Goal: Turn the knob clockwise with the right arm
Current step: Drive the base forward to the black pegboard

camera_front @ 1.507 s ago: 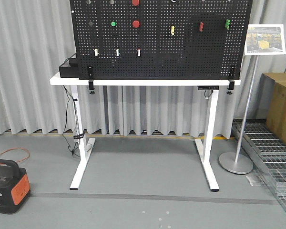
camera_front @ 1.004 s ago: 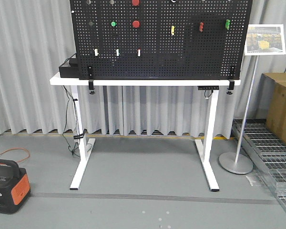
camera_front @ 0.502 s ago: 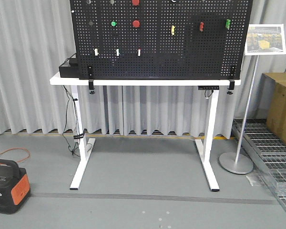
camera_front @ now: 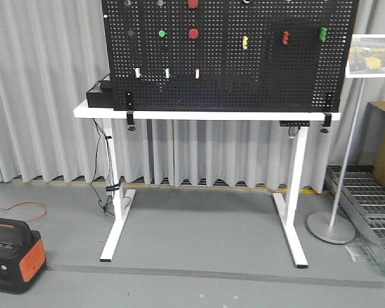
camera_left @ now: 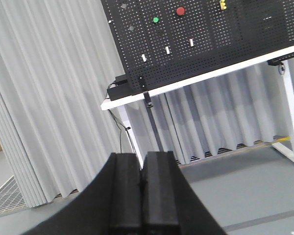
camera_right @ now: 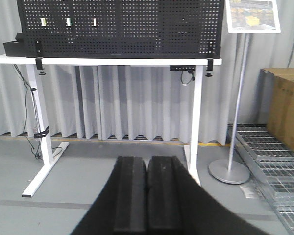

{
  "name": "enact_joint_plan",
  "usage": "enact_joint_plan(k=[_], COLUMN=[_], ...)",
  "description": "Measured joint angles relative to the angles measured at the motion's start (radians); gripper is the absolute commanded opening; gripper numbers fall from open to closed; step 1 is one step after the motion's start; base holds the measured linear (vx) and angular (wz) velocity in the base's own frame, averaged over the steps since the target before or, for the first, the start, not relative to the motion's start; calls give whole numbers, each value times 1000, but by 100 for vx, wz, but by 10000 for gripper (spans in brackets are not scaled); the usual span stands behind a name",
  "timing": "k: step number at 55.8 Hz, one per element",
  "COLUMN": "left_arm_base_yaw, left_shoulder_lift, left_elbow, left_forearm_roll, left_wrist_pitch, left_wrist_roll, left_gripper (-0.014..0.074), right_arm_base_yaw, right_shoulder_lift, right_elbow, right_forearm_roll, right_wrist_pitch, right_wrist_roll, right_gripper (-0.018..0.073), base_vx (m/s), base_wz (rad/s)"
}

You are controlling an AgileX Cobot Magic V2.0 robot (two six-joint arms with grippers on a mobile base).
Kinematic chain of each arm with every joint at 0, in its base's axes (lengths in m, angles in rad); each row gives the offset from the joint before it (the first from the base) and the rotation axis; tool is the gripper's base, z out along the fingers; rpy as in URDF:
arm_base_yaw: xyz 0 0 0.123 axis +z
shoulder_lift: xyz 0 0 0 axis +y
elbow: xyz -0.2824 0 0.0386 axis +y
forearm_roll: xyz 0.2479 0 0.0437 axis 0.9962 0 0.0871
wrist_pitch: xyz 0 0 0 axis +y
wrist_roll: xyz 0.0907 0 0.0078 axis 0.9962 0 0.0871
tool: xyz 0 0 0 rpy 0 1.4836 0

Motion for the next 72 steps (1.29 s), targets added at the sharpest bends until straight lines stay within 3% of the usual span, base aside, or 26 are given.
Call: enact_joint_plan(k=[72], left_arm_base_yaw=[0], left_shoulder_lift=[0], left_elbow=[0], left_forearm_roll=[0], left_wrist_pitch=[0], left_wrist_roll=[0], left_gripper=[-6], right_arm_base_yaw=[0], right_shoulder_lift=[0], right_elbow=[0], right_forearm_roll=[0], right_wrist_pitch=[0], right_wrist_roll=[0], right_gripper=[-7], base_vx=[30], base_wz=[-5])
